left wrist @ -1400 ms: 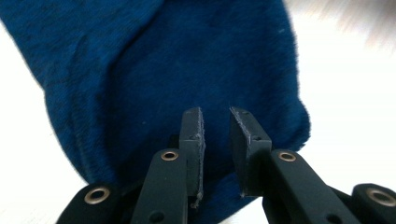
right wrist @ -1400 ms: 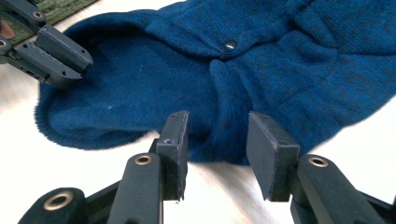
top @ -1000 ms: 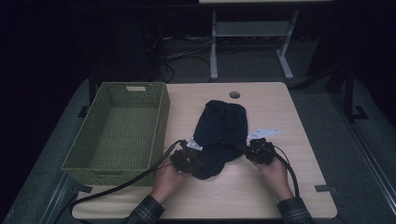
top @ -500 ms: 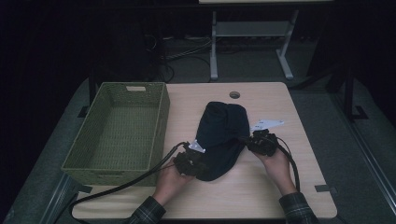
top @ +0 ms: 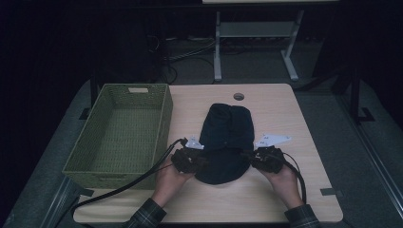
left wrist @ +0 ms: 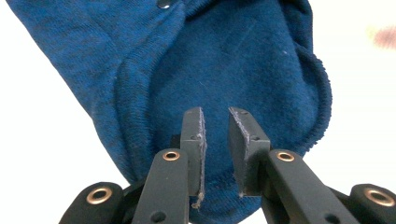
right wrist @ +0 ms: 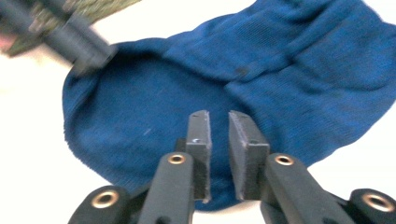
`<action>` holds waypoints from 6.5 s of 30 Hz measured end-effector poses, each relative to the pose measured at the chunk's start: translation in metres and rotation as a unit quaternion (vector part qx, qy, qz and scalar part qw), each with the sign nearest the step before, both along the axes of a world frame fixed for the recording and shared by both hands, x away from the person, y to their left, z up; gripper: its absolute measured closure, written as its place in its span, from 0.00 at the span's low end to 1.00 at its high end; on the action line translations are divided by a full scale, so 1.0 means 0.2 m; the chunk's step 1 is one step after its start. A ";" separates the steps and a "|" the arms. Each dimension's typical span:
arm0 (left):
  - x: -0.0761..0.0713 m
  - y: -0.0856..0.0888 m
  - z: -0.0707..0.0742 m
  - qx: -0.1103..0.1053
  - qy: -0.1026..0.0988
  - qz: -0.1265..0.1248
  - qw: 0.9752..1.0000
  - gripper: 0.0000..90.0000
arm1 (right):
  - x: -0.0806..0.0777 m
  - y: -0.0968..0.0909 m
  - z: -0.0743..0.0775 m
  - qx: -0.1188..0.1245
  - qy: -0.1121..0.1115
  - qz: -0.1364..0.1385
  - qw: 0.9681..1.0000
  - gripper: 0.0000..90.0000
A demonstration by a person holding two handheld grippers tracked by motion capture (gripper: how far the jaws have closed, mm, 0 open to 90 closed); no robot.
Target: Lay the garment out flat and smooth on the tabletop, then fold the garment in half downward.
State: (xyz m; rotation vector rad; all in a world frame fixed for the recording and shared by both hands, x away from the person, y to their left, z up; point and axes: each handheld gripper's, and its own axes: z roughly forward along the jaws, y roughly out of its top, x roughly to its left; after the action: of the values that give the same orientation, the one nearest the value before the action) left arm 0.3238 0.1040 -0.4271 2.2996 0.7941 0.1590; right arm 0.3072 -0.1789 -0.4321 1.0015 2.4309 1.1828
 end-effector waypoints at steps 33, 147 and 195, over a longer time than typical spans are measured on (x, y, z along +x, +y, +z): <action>0.36 -0.03 -0.14 0.048 -0.001 0.059 0.997 1.00 | 0.31 -0.07 -0.16 -0.027 0.053 -0.048 0.997 1.00; 0.71 -0.07 -0.05 -0.007 -0.012 0.111 0.994 0.45 | -0.05 -0.17 -0.10 -0.023 0.018 -0.013 0.999 0.48; 0.75 -0.08 -0.15 0.029 0.008 0.105 0.994 0.53 | 0.81 -0.08 -0.05 -0.022 0.071 -0.074 0.994 0.50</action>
State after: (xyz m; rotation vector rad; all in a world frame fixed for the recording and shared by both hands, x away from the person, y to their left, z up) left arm 0.4738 0.0881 -0.4574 2.2700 1.0514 0.2600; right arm 0.4698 -0.1956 -0.4419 1.2674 2.4265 1.0372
